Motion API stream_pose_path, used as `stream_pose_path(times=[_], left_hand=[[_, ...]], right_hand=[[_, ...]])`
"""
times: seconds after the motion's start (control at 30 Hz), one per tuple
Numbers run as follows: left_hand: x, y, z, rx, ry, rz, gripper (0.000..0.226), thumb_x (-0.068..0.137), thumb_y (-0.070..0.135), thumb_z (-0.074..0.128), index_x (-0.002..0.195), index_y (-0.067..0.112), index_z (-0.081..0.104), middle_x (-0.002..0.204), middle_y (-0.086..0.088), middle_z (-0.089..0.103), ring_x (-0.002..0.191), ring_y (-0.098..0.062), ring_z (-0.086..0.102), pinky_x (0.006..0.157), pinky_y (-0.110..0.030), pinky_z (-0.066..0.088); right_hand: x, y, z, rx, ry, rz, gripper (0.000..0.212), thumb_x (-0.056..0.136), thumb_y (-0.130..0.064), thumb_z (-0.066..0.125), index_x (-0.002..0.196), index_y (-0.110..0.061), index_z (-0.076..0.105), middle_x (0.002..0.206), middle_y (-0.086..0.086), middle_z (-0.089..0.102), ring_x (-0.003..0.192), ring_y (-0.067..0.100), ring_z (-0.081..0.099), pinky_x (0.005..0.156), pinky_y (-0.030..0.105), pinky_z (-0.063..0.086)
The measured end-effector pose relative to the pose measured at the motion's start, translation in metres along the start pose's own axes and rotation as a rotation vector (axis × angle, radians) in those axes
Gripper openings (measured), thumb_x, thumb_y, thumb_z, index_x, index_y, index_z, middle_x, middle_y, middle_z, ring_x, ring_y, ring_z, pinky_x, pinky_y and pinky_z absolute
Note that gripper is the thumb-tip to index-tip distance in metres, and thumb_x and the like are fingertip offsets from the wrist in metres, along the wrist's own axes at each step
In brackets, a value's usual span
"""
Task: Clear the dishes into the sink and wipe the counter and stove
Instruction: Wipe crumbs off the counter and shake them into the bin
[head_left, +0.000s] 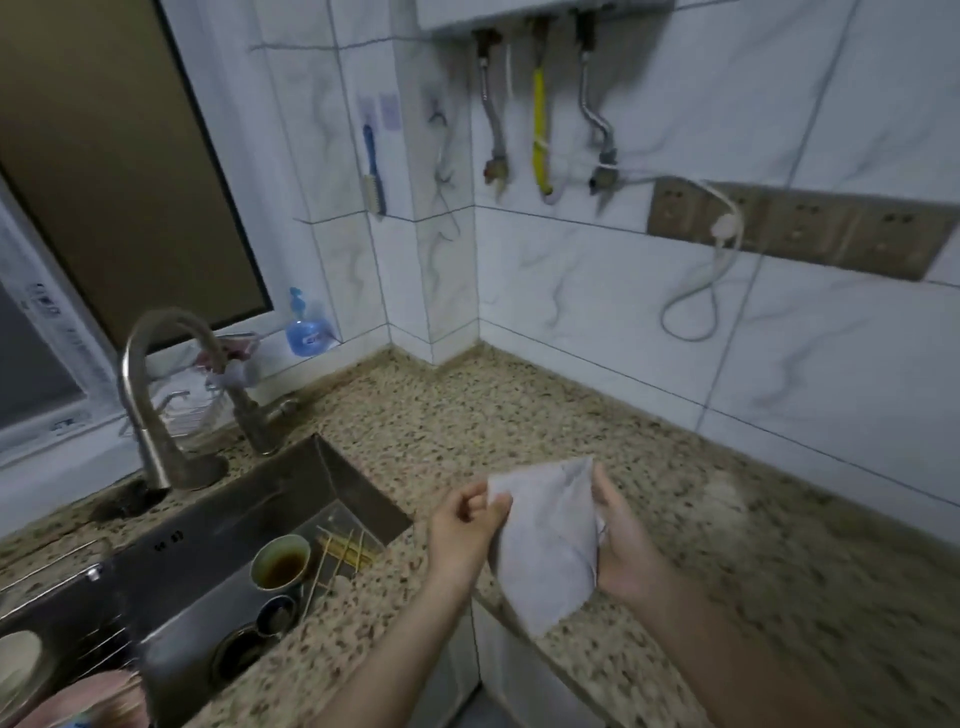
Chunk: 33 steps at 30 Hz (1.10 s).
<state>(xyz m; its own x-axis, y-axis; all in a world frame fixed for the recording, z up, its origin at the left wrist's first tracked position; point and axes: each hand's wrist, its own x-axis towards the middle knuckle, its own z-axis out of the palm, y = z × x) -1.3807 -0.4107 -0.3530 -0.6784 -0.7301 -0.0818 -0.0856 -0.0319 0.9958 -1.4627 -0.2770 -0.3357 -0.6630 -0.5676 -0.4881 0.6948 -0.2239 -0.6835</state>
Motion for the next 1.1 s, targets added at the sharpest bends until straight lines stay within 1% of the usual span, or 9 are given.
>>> stream_pose_path(times=[0.13, 0.23, 0.47, 0.57, 0.6, 0.67, 0.73, 0.93, 1.1], left_hand=[[-0.021, -0.01, 0.055, 0.055, -0.067, -0.004, 0.02, 0.076, 0.008, 0.074, 0.096, 0.006, 0.068, 0.074, -0.001, 0.064, 0.064, -0.008, 0.056, 0.055, -0.007, 0.045], [-0.031, -0.016, 0.088, 0.061, -0.149, -0.015, 0.017, 0.076, 0.008, 0.075, 0.092, 0.008, 0.069, 0.074, -0.001, 0.065, 0.065, -0.008, 0.057, 0.055, -0.009, 0.047], [-0.033, -0.028, 0.164, 0.154, -0.375, 0.019, 0.018, 0.076, 0.007, 0.074, 0.067, 0.021, 0.07, 0.076, 0.001, 0.069, 0.074, -0.015, 0.064, 0.069, -0.017, 0.051], [-0.029, -0.036, 0.193, 0.211, -0.515, 0.029, 0.02, 0.08, 0.008, 0.07, 0.066, 0.023, 0.07, 0.08, 0.004, 0.07, 0.079, -0.013, 0.064, 0.072, -0.013, 0.049], [-0.028, -0.038, 0.202, 0.232, -0.547, 0.05, 0.018, 0.083, 0.008, 0.067, 0.069, 0.02, 0.07, 0.08, 0.007, 0.068, 0.079, -0.01, 0.063, 0.069, -0.007, 0.046], [-0.022, -0.04, 0.218, 0.241, -0.584, 0.08, 0.011, 0.086, 0.011, 0.064, 0.078, 0.015, 0.07, 0.08, 0.01, 0.065, 0.078, -0.01, 0.061, 0.064, 0.0, 0.042], [-0.018, -0.044, 0.234, 0.244, -0.626, 0.086, 0.012, 0.089, 0.019, 0.061, 0.089, 0.011, 0.071, 0.085, 0.007, 0.066, 0.079, -0.01, 0.059, 0.065, -0.004, 0.042], [-0.005, -0.063, 0.268, 0.135, -0.729, -0.044, 0.034, 0.098, 0.023, 0.045, 0.073, 0.012, 0.065, 0.073, -0.003, 0.063, 0.07, -0.022, 0.06, 0.062, -0.023, 0.048], [-0.02, -0.088, 0.298, 0.218, -0.839, -0.15, 0.05, 0.1, 0.024, 0.04, 0.055, 0.006, 0.053, 0.059, -0.009, 0.055, 0.056, -0.022, 0.051, 0.063, -0.032, 0.043]], right_hand=[[-0.022, -0.012, -0.05, -0.114, 0.036, -0.032, 0.024, 0.094, -0.028, 0.049, 0.094, -0.008, 0.062, 0.072, 0.009, 0.074, 0.064, 0.022, 0.071, 0.073, 0.042, 0.049], [-0.026, -0.015, -0.082, -0.227, 0.165, -0.052, 0.032, 0.099, -0.018, 0.042, 0.121, 0.0, 0.055, 0.114, 0.018, 0.065, 0.105, 0.028, 0.062, 0.092, 0.041, 0.046], [-0.039, -0.025, -0.165, 0.119, 0.341, -0.128, 0.031, 0.1, -0.023, 0.04, 0.126, -0.011, 0.051, 0.126, 0.017, 0.054, 0.096, 0.027, 0.059, 0.072, 0.037, 0.055], [-0.037, -0.055, -0.179, 0.741, 0.911, -0.382, 0.037, 0.101, -0.033, 0.034, 0.126, -0.009, 0.049, 0.118, 0.017, 0.053, 0.103, 0.031, 0.053, 0.08, 0.038, 0.047], [-0.052, -0.059, -0.177, 0.844, 0.86, -0.453, 0.032, 0.102, -0.029, 0.032, 0.125, -0.014, 0.048, 0.117, 0.018, 0.057, 0.108, 0.03, 0.055, 0.081, 0.037, 0.048], [-0.054, -0.057, -0.191, 0.359, 0.724, -0.384, 0.019, 0.103, -0.018, 0.032, 0.103, -0.028, 0.048, 0.07, 0.009, 0.071, 0.067, 0.016, 0.07, 0.052, 0.025, 0.054], [-0.057, -0.049, -0.226, 0.248, 0.632, -0.19, 0.016, 0.102, -0.021, 0.035, 0.096, -0.016, 0.049, 0.043, 0.001, 0.059, 0.032, 0.01, 0.056, 0.031, 0.019, 0.043], [-0.077, -0.063, -0.278, 0.224, 0.881, -0.296, 0.032, 0.096, -0.021, 0.051, 0.121, -0.002, 0.058, 0.115, 0.02, 0.065, 0.098, 0.033, 0.065, 0.077, 0.04, 0.055], [-0.103, -0.062, -0.309, 0.164, 1.02, -0.369, 0.024, 0.096, -0.02, 0.052, 0.108, -0.001, 0.06, 0.067, 0.009, 0.069, 0.054, 0.021, 0.066, 0.049, 0.028, 0.052]])
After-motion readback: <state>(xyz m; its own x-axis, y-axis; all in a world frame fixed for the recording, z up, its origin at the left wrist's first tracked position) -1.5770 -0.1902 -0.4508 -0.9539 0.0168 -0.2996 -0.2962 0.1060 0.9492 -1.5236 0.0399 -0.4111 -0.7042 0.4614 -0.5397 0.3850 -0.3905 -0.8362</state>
